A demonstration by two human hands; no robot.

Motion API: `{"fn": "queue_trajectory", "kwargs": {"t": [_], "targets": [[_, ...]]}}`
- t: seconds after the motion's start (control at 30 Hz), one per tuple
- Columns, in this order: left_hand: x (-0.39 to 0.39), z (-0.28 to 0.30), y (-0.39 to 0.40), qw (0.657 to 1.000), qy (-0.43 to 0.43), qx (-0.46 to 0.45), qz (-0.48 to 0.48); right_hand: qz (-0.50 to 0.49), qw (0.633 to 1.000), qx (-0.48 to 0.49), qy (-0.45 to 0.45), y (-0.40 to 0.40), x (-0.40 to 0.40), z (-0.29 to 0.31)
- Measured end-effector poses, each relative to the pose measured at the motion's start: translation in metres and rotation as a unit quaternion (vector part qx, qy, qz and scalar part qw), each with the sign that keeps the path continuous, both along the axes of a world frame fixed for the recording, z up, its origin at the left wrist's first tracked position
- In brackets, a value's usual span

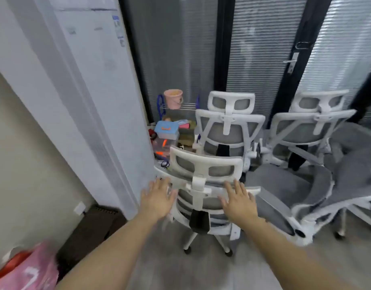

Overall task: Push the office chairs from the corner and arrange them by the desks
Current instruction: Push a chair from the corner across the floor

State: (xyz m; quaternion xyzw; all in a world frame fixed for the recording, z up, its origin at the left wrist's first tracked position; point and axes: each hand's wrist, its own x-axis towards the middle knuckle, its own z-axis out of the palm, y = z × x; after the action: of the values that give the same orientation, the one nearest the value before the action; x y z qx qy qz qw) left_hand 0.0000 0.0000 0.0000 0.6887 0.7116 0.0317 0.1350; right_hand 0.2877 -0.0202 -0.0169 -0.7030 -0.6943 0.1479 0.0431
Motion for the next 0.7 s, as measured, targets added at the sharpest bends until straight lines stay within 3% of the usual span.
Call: {"fn": "queue_trajectory", "kwargs": {"t": [0.13,0.23,0.47,0.7], "targets": [[-0.027,-0.021,0.063,0.997,-0.053,-0.025,0.040,-0.152,0.987,-0.032,0.036,0.022,-0.004,-0.012],[-0.034,-0.042,0.104,0.998,-0.065,-0.013,0.020,-0.212,0.974,-0.064,0.053,0.045,0.002,-0.023],[-0.022,-0.058,0.165,0.999,-0.022,-0.032,-0.018,-0.241,0.963,-0.102,0.066,0.076,0.029,-0.031],[-0.024,-0.058,0.156,0.997,-0.041,-0.060,0.002,-0.252,0.961,-0.084,0.080,0.065,0.016,-0.035]]}}
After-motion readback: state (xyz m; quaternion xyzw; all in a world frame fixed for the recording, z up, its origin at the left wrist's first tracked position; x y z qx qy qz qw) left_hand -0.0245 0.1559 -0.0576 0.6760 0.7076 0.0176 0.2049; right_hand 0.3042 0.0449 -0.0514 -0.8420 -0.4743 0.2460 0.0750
